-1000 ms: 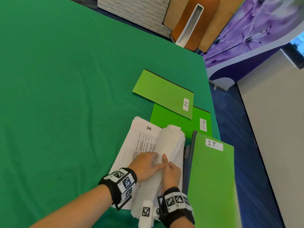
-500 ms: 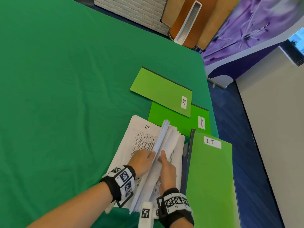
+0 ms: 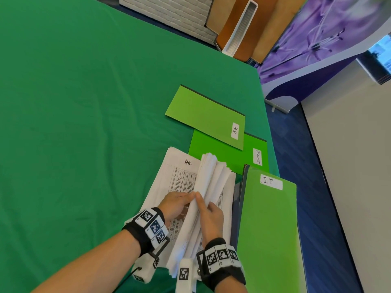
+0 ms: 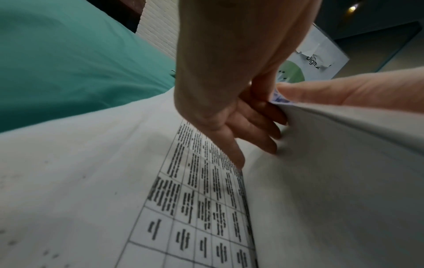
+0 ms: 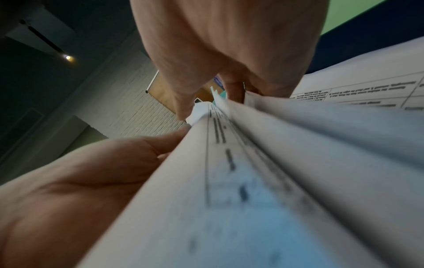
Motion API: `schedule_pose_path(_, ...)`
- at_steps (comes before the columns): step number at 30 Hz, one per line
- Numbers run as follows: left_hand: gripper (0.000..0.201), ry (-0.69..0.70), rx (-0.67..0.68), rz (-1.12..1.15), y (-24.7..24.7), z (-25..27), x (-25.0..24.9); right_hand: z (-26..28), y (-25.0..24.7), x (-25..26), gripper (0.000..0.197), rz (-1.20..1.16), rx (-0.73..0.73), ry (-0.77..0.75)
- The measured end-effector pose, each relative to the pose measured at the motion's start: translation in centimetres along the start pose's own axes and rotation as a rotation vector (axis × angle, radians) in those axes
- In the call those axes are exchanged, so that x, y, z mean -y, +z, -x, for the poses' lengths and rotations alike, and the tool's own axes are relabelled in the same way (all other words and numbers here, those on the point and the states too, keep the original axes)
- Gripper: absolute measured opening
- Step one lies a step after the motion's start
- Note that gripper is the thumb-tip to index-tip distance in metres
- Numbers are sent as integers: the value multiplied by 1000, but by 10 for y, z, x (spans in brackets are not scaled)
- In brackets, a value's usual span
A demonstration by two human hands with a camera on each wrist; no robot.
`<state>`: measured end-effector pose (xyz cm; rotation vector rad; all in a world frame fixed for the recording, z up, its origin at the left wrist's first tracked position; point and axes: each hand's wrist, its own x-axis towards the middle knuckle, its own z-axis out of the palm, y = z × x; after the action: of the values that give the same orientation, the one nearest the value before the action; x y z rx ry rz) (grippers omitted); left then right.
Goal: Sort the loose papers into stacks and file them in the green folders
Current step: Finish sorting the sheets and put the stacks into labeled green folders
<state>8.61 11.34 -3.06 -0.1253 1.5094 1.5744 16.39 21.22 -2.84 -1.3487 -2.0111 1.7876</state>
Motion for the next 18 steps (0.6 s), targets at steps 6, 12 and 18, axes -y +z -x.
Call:
schedule_pose_path(6, 22, -27, -35, -38, -3, -6, -2, 5, 3, 3, 30, 95, -14, -35)
schedule_pose_path(12, 30, 188, -168, -307, -5, -10, 4, 8, 3, 10, 51, 214, -85, -52)
schedule_pose_path(18, 38, 240, -286, -457, -20, -13, 11, -5, -4, 0, 21, 301, -204, -43)
